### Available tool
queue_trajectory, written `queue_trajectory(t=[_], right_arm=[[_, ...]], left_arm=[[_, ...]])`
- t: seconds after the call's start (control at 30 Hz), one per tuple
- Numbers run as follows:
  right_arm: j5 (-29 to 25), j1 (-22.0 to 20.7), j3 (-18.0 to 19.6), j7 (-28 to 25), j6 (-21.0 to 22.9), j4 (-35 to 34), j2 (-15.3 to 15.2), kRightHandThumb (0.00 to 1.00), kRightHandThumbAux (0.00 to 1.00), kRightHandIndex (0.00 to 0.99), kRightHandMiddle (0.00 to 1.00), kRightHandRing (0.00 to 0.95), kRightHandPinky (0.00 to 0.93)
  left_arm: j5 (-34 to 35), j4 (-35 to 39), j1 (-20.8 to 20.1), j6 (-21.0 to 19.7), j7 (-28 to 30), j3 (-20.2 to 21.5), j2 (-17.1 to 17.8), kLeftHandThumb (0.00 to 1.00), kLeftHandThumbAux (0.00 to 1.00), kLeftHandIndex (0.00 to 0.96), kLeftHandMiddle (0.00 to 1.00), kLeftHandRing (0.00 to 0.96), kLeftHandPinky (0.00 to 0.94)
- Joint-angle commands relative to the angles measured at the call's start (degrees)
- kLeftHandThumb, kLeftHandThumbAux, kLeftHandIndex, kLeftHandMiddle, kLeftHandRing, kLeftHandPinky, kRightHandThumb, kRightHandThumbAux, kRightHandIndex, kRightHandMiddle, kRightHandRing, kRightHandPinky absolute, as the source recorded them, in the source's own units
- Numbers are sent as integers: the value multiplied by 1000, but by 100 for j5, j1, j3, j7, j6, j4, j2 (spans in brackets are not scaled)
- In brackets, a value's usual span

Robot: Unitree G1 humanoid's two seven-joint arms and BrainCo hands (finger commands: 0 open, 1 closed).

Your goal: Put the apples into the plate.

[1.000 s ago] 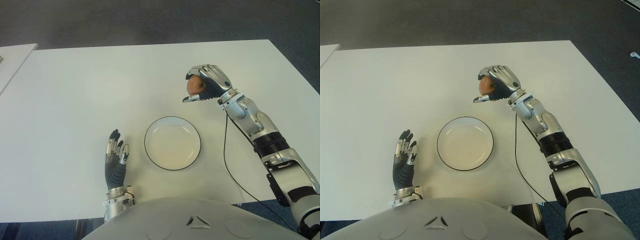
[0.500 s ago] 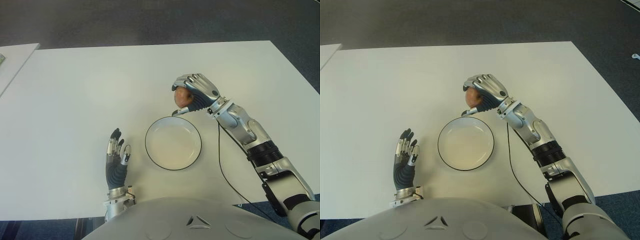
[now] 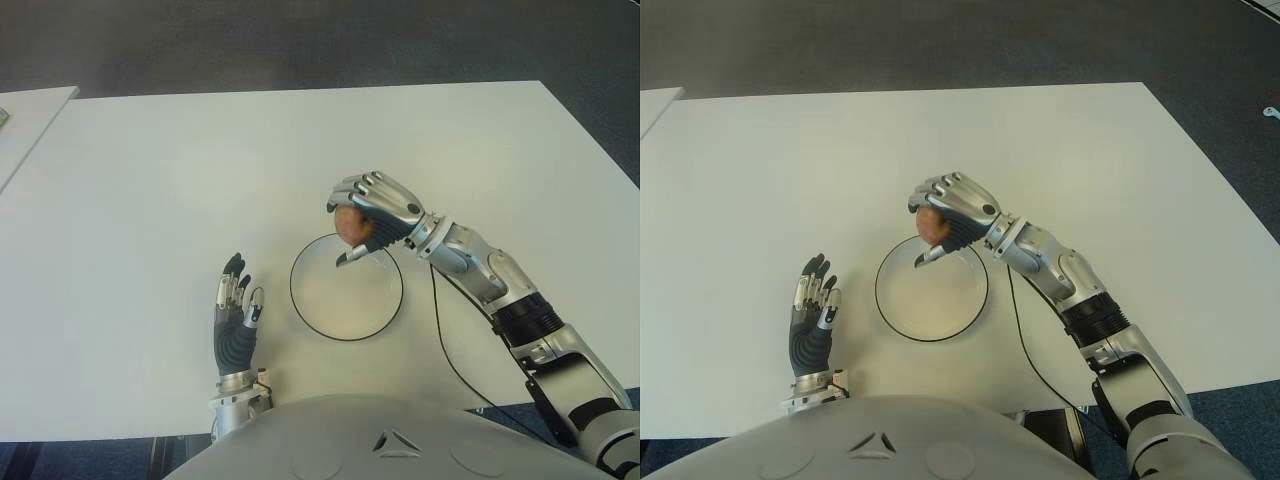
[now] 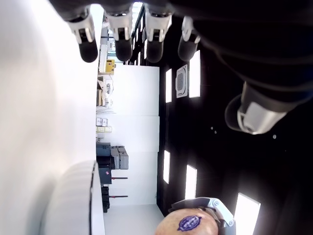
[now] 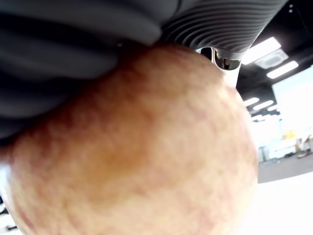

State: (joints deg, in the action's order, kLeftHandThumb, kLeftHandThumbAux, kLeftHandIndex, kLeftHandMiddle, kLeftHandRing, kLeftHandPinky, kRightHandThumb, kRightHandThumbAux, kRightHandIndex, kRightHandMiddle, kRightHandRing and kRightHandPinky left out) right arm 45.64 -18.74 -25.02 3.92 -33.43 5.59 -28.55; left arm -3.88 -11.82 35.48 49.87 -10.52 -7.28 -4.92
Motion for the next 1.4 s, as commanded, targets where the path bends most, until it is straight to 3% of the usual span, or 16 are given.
queue_trajectory(t=[0.03, 0.63, 1.0, 1.03, 1.1, 1.2, 1.4], right_arm=[[234, 212, -91, 86, -189, -111, -80, 950, 659, 385, 501, 516, 830], [737, 684, -263, 15, -389, -437, -270, 949, 658, 394, 500, 507, 819], [1069, 797, -330, 347, -499, -368, -273, 949, 657, 395, 505, 517, 832], [1101, 799, -336, 387, -497, -360, -270, 913, 663, 399, 515, 630, 839], [1184, 790, -357, 478, -504, -342, -276, 874, 670, 405, 526, 751, 847], [1294, 751, -400, 610, -535, -276, -280, 856, 673, 408, 532, 812, 853], [1379, 711, -450, 721, -528, -183, -263, 849, 673, 410, 536, 838, 856]], left_arm=[[-63, -220, 155, -298, 21, 40, -60, 76, 466, 0, 0, 0, 0], [-84, -6, 222, -538, 4, 27, -94, 66, 460, 0, 0, 0, 0], [-21, 24, 220, -607, 30, 27, -81, 62, 455, 0, 0, 0, 0], [-20, 27, 220, -615, 29, 28, -81, 63, 455, 0, 0, 0, 0], [1, 71, 240, -683, 25, 26, -95, 66, 456, 0, 0, 0, 0], [-13, 107, 259, -728, 1, 22, -113, 73, 462, 0, 0, 0, 0], [-9, 158, 273, -812, -13, 18, -126, 75, 464, 0, 0, 0, 0]])
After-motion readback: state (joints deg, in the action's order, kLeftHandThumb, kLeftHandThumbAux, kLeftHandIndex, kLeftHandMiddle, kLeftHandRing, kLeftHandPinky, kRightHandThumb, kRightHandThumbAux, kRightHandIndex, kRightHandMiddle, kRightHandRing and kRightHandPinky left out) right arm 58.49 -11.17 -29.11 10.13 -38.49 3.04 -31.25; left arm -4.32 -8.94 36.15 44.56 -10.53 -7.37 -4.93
